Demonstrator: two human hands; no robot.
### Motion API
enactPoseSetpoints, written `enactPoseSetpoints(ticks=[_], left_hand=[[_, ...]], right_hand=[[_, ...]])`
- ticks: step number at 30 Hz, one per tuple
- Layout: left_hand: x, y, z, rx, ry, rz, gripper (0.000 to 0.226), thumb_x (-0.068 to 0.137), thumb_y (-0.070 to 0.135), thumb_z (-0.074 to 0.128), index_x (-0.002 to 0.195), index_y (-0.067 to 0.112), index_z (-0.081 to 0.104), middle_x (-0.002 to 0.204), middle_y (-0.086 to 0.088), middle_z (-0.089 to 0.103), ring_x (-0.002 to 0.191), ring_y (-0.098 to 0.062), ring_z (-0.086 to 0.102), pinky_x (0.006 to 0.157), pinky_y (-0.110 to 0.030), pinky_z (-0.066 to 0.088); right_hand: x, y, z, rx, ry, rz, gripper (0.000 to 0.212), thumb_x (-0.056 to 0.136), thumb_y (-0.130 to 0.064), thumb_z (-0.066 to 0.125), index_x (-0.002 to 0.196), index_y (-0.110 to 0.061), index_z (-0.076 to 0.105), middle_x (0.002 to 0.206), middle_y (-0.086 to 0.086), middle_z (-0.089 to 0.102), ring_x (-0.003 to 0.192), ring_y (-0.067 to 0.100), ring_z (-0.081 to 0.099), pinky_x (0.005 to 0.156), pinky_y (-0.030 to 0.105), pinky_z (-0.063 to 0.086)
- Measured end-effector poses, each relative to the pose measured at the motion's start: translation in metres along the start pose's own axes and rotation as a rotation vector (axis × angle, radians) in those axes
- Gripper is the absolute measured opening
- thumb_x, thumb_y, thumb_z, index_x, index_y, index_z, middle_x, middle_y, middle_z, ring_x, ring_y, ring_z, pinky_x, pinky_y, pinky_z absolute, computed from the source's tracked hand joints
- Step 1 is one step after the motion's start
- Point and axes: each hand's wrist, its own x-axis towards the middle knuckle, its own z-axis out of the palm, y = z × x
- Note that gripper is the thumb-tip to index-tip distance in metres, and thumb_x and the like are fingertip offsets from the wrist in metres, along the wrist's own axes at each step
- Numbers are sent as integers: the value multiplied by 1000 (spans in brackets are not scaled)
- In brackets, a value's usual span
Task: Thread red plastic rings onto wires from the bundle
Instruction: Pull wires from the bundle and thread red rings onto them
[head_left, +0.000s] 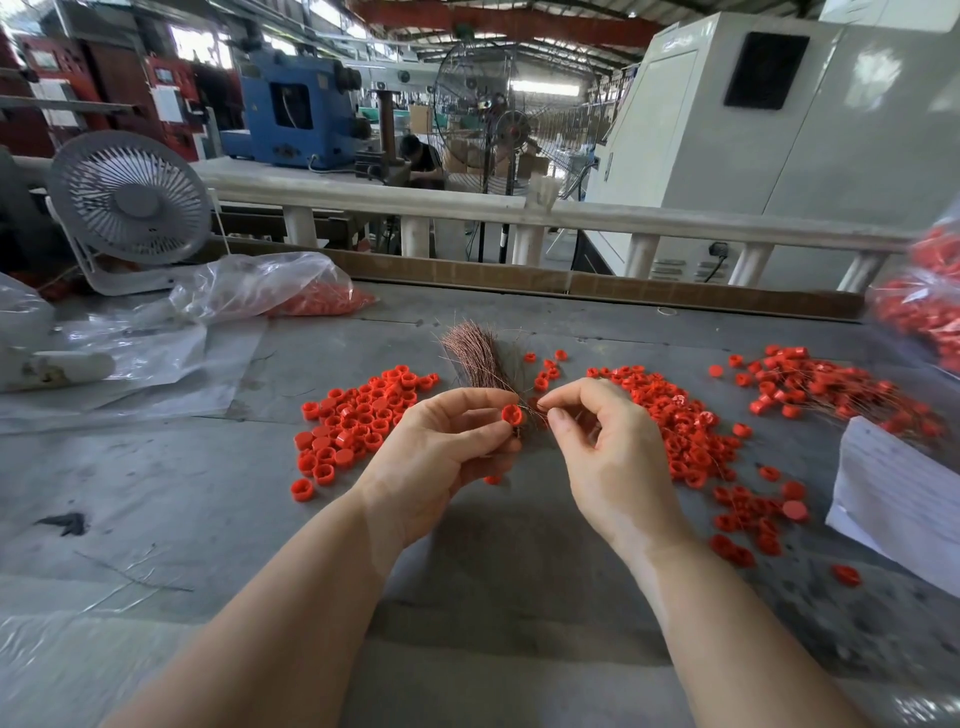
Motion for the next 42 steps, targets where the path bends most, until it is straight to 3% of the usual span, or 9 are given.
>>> enactPoseSetpoints(ticks=[8, 13, 19, 32, 42], left_hand=[[0, 3, 2, -99, 39, -38, 24, 88, -10, 47, 96, 1, 67, 75, -12, 62, 62, -15, 68, 63, -21, 57], [-3, 6, 4, -107, 37, -46, 25, 88, -10, 46, 94, 3, 67, 92, -20, 54, 63, -11, 67, 67, -18, 56], [-3, 6, 6, -139, 42, -57, 23, 87, -9, 47, 96, 3, 65, 76, -11, 66, 64, -11, 67, 69, -19, 56], [-1, 7, 0, -292, -21, -148, 23, 67, 1, 59, 89, 3, 67, 71, -9, 67, 62, -14, 68, 65, -22, 58], [0, 6, -1, -377, -71, -185, 23, 71, 1, 55, 92, 2, 65, 73, -9, 67, 67, -13, 68, 64, -22, 57]], right_hand=[[0, -1, 0, -23, -7, -12, 15, 84, -1, 61, 81, -15, 66, 75, -11, 56, 69, 5, 49, 65, 16, 37], [0, -1, -1, -32, -14, -12, 14, 84, -2, 62, 81, -14, 67, 72, -14, 53, 66, 2, 47, 64, 13, 35], [0, -1, -1, -29, -15, -8, 14, 84, -2, 62, 81, -15, 68, 72, -15, 52, 66, 1, 47, 63, 14, 35], [0, -3, -1, -30, -16, -36, 12, 84, -1, 62, 81, -12, 68, 75, -9, 57, 68, 2, 48, 65, 16, 38], [0, -1, -1, -5, -10, -60, 15, 84, -2, 62, 81, -15, 68, 77, -10, 58, 71, 2, 51, 66, 13, 39]])
